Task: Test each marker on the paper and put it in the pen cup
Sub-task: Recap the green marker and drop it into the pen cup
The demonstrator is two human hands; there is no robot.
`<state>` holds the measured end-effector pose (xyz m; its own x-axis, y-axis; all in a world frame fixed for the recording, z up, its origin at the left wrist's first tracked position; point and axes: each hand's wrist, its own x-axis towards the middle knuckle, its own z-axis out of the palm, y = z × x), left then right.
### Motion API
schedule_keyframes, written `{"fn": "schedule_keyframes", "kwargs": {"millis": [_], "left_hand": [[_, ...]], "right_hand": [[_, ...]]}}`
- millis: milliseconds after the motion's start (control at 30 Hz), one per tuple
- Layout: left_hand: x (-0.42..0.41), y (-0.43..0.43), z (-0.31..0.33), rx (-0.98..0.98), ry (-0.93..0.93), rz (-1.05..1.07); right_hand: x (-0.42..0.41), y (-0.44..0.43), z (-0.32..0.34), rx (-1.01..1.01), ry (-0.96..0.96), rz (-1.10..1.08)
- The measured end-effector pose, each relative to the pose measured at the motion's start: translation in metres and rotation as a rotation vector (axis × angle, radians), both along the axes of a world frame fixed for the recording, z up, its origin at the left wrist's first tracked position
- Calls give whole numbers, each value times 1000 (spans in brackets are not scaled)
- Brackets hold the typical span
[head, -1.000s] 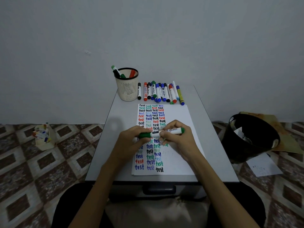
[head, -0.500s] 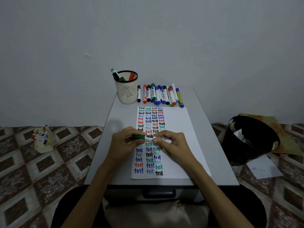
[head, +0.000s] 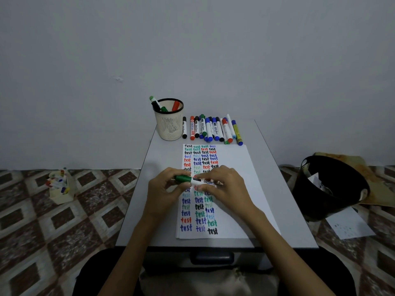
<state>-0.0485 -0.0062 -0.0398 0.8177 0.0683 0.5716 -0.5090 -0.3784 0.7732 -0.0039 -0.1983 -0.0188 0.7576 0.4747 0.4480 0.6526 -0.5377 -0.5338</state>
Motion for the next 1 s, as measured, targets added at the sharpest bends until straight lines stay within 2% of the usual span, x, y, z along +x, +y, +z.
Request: {"fn": "schedule_keyframes", "kwargs": {"millis": [67, 133, 200, 267, 367, 500, 667, 767, 867, 933, 1000], "left_hand": [[2, 1, 2, -4, 52, 60], [6, 8, 1, 131, 155, 136], [12, 18, -4, 371, 260, 191], [14, 21, -10, 529, 349, 209], [16, 16, -17, 734, 359, 237], [15, 16, -17, 676, 370, 281], [15, 14, -15, 686, 342, 302], [16, 15, -15, 674, 337, 307], [15, 14, -14, 648, 336, 301], [15, 13, -14, 645, 337, 304], [15, 13, -14, 631, 341, 307]], "right_hand": [[7, 8, 16, -197, -18, -4], [23, 16, 29, -288, 69, -63], [44, 23, 40, -202, 143, -134], [68, 31, 52, -11, 144, -220], [96, 53, 77, 287, 96, -225], [132, 89, 116, 440, -23, -193], [161, 126, 139, 430, -169, -280], [168, 141, 131, 297, -226, -313], [172, 146, 112, -17, -263, -352], [173, 144, 99, -163, -264, -310], [175, 136, 90, -206, -247, -226]]}}
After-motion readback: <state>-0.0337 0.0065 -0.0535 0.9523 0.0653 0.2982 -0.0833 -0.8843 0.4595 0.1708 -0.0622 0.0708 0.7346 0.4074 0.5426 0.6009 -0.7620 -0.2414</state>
